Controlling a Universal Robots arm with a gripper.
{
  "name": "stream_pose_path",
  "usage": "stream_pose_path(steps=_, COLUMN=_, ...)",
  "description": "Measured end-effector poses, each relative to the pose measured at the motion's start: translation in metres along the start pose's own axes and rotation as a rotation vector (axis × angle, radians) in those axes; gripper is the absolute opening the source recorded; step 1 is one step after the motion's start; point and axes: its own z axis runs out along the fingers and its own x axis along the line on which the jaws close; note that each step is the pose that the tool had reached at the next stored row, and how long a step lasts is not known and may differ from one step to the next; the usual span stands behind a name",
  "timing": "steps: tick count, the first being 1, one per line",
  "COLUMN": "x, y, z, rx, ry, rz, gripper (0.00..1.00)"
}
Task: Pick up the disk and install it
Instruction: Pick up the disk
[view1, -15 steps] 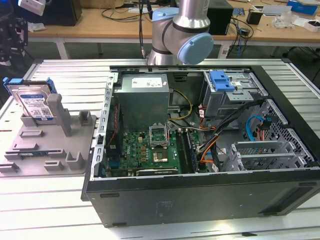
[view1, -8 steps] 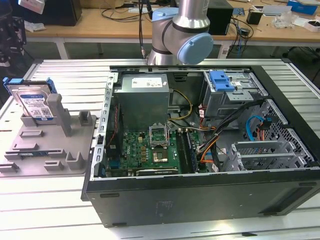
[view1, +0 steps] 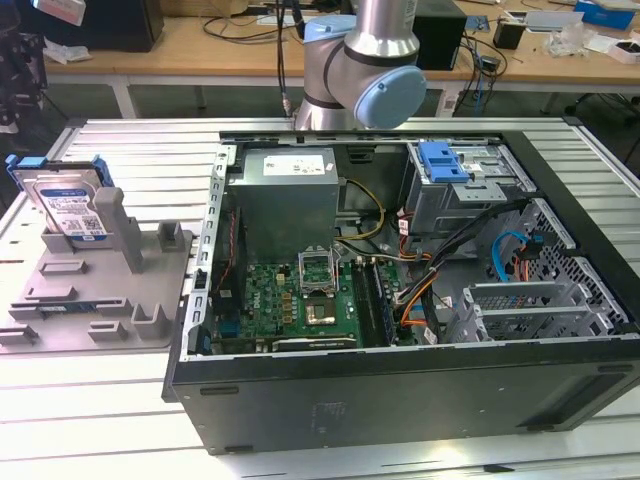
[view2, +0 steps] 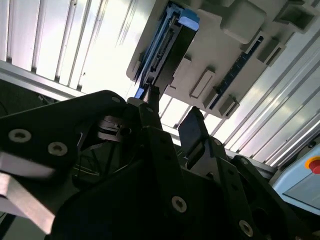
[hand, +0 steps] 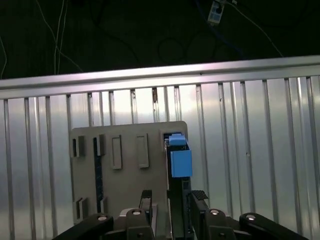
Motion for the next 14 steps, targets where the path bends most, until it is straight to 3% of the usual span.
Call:
stream_pose_path(steps=7, x=-0.0064, y=0.0084, z=0.0013, rx=0.0073, ry=-0.0006, rz=0.001, gripper=0.44)
stream_pose_path(steps=14, x=-0.0078, y=0.0154, z=0.0099, rx=0.0085, ry=0.0010, rz=-0.028, gripper=0.44)
